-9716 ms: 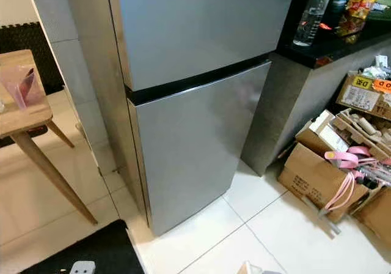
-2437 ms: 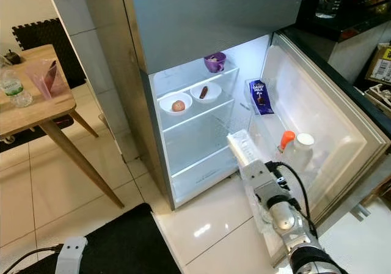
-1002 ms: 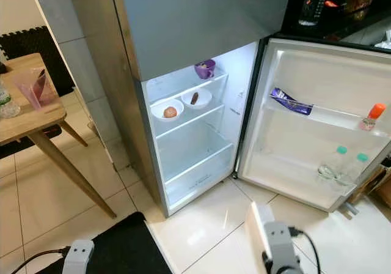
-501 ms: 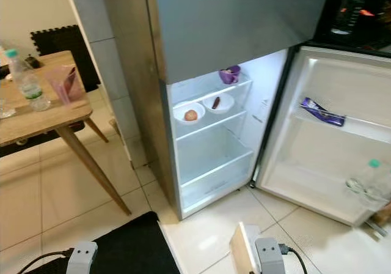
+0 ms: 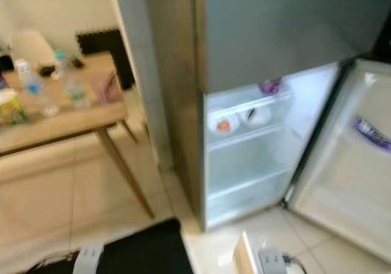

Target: Restocking fridge

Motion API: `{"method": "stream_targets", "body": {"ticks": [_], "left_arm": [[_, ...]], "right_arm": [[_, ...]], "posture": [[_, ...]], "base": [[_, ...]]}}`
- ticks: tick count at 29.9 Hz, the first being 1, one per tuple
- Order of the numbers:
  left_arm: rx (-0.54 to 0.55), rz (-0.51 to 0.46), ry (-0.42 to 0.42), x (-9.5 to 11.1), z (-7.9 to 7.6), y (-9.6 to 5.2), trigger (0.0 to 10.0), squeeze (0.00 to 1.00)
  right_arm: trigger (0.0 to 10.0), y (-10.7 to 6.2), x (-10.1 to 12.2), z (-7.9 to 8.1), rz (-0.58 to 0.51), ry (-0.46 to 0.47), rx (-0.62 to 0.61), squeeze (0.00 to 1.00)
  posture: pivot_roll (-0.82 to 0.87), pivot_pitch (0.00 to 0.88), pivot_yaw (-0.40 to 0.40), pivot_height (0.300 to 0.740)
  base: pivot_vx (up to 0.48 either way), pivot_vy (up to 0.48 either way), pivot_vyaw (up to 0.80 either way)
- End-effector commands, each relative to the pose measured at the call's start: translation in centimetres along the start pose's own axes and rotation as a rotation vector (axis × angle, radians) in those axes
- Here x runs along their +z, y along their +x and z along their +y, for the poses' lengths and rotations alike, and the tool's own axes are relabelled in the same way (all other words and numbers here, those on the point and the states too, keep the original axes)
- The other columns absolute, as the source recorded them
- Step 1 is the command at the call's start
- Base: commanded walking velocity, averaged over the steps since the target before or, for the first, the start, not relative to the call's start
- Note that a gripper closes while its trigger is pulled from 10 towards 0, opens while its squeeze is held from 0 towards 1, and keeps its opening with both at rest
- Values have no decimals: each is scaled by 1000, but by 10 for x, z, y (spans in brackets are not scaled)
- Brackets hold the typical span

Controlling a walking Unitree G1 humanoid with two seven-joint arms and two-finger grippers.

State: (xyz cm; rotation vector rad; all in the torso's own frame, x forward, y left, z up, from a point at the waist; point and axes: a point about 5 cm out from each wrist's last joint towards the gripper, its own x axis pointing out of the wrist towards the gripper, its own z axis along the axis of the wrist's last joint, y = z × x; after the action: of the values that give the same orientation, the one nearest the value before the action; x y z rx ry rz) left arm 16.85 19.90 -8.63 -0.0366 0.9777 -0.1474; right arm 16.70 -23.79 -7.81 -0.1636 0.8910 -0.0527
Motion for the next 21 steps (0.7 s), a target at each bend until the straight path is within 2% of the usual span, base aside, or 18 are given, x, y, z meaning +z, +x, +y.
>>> {"method": "stream_targets", "body": {"ticks": [1,18,21], "left_arm": [[0,32,10,-7,1,-1,10000,0],[-7,38,15,-8,-1,-1,10000,0],[-5,40,18,-8,-1,-1,10000,0]], "right_arm": [[10000,-2,-8,3,30,0,4,0],[10000,-2,-9,5,27,-6,7,0],[10000,-2,-9,5,27,-8,8,0]], "posture": [[-88,29,35,740],[-92,35,39,740],[-93,33,38,740]], "base": [[0,-469,0],[0,-456,0],[0,0,0]]}}
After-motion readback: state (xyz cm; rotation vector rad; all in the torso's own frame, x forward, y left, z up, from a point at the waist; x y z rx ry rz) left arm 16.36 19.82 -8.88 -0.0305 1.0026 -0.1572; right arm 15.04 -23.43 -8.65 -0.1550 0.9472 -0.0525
